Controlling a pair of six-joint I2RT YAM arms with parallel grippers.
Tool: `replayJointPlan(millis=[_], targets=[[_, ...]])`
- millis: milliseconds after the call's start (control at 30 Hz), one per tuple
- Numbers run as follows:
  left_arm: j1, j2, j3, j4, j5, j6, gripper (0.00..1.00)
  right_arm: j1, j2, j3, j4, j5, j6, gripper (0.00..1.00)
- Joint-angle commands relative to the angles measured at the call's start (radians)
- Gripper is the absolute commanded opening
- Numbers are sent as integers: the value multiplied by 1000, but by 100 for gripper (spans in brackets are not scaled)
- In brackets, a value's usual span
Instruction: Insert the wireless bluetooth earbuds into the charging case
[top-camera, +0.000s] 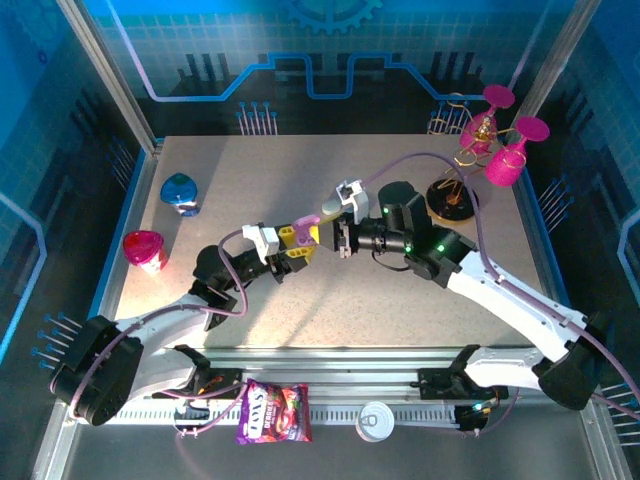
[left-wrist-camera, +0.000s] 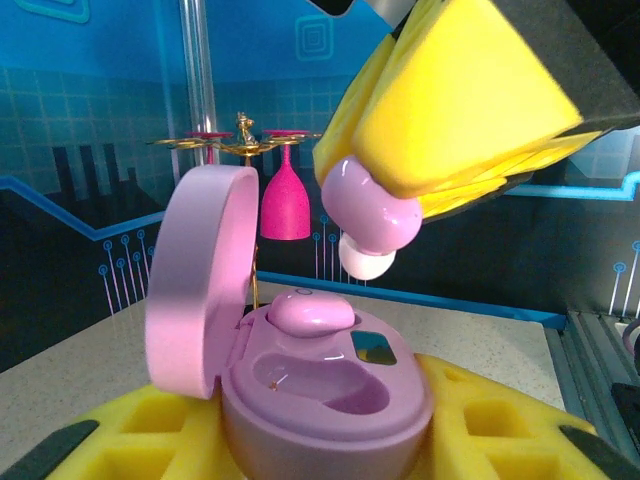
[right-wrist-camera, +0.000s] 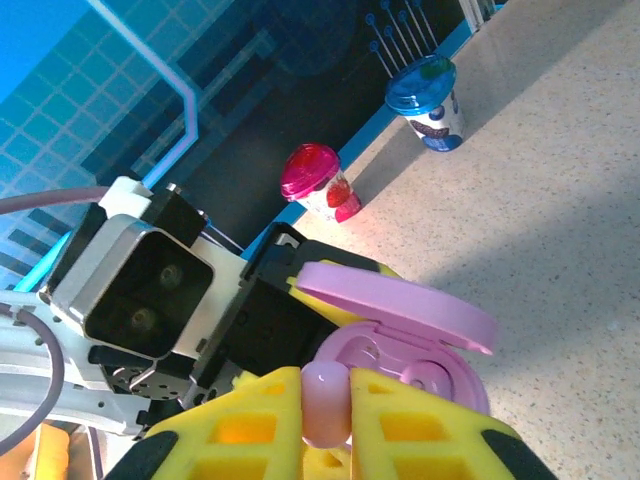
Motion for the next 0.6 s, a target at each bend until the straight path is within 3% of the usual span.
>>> replayJointPlan(millis=[0, 567], targets=[[4, 6, -14, 46, -14, 18, 32, 24, 28, 45, 18, -9, -31, 14], [3, -24, -12, 26, -30, 23, 32, 55, 107, 77, -53, 28, -67, 15]])
